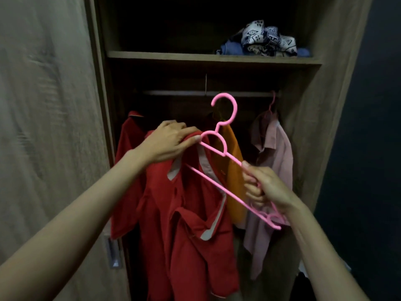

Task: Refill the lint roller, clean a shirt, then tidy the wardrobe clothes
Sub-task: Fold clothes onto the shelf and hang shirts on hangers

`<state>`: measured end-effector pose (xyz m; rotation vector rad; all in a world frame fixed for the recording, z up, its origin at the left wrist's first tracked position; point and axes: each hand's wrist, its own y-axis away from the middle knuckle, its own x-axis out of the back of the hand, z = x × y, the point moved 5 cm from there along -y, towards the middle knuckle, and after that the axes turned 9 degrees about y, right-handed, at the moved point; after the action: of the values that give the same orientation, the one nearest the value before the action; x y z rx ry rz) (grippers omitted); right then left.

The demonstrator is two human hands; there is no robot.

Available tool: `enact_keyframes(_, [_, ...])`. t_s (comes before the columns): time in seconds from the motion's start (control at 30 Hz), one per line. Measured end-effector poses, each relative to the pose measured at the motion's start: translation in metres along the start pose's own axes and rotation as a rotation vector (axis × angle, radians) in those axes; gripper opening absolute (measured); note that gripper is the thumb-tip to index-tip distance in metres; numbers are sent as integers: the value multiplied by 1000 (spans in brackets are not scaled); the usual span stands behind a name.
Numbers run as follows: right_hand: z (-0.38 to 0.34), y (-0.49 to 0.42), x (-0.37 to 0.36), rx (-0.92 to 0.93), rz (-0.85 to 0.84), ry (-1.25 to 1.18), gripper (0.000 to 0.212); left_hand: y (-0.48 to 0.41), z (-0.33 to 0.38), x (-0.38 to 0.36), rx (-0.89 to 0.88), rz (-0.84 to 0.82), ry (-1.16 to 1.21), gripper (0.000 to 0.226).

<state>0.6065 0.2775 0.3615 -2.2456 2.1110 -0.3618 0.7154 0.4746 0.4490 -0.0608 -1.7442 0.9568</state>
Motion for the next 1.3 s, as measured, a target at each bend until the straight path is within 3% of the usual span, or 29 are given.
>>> enact_keyframes(0.1, [-17,-4,22,172,202,421,47,-5,-2,3,0,-8,144,44])
enact_keyframes(0.2, [-38,9,35,501,682,1076,25,-9,1,11,42,116,99,47])
enact_keyframes(0.27, [-42,35,16,710,998,1111,20,-12,4,17,55,183,60,54])
enact_keyframes(0.3, [-37,45,0,827,1034,1066,18,-14,4,21,59,204,54,55])
enact_keyframes(0.37, [-9,50,-39,968,809,1133,21,-15,3,26,59,225,51,52])
enact_keyframes(0.4, [11,43,-54,914,616,1227,26,-14,2,29,61,232,54,51])
enact_keyframes(0.47, [51,25,-61,629,288,1407,40,-11,-3,35,77,241,73,47])
enact_keyframes(0.57, [88,4,-36,398,107,1547,50,-4,-12,47,102,259,102,43])
enact_keyframes(0.73, [75,-4,20,442,340,1348,33,20,-32,55,51,174,173,29])
enact_keyframes(0.83, [59,5,44,549,446,1301,32,34,-48,49,52,123,156,34])
enact_keyframes(0.97, [40,9,50,667,457,1338,28,51,-63,44,71,169,86,44])
enact_keyframes(1.1, [22,12,47,720,435,1341,25,62,-65,51,47,215,30,35])
enact_keyframes(1.3, [1,8,47,722,357,1267,28,80,-74,50,47,134,-105,35])
